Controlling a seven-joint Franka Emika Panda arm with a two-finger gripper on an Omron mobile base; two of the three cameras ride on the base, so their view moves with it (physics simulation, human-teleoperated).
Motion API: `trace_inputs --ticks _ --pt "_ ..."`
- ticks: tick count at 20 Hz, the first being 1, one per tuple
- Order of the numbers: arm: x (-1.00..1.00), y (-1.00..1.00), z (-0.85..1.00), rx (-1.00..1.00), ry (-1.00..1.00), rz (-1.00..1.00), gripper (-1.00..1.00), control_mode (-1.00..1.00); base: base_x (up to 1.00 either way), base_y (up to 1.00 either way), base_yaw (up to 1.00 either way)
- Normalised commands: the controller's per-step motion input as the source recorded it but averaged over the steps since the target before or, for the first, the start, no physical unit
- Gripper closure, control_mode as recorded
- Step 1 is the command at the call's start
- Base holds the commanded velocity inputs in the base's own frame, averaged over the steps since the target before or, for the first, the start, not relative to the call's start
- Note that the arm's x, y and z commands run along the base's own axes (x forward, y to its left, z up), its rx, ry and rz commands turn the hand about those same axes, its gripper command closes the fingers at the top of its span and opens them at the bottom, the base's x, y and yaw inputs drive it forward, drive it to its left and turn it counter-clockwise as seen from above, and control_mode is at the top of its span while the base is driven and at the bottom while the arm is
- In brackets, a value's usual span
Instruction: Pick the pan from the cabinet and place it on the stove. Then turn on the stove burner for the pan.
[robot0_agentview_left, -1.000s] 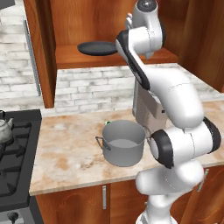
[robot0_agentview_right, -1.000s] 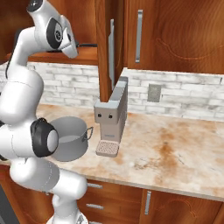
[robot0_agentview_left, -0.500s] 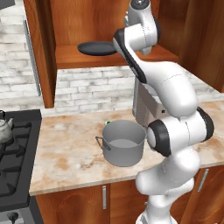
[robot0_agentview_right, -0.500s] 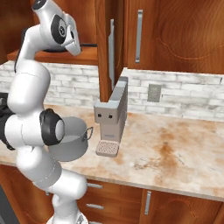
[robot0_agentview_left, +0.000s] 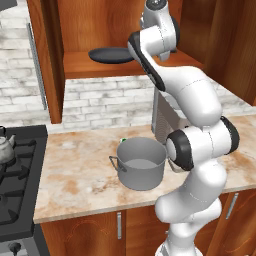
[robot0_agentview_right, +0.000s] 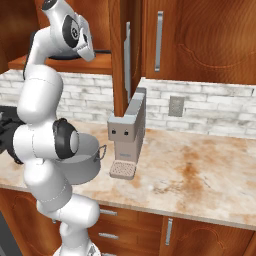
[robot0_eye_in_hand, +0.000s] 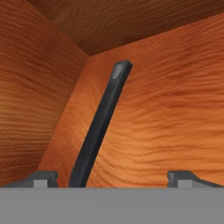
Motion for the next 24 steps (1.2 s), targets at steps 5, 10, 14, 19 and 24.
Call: trace_inputs --ticks 5,10,14,19,24 --pt "0.30 0.02 0.00 0.00 0.01 -0.01 -1.00 -1.00 0.00 0.00 0.00" --pt "0.26 0.05 -0.04 0.00 0.01 -0.02 -1.00 -1.00 0.00 0.00 0.00" --pt "0.20 0.00 -0.10 0.00 0.01 -0.01 -1.00 -1.00 0.00 0.00 0.00" --pt "0.01 -0.02 -0.15 0.00 0.05 0.00 -1.00 -1.00 0.00 0.00 0.00" --pt "0.11 0.00 -0.12 0.00 0.03 -0.02 -1.00 -1.00 0.00 0.00 0.00"
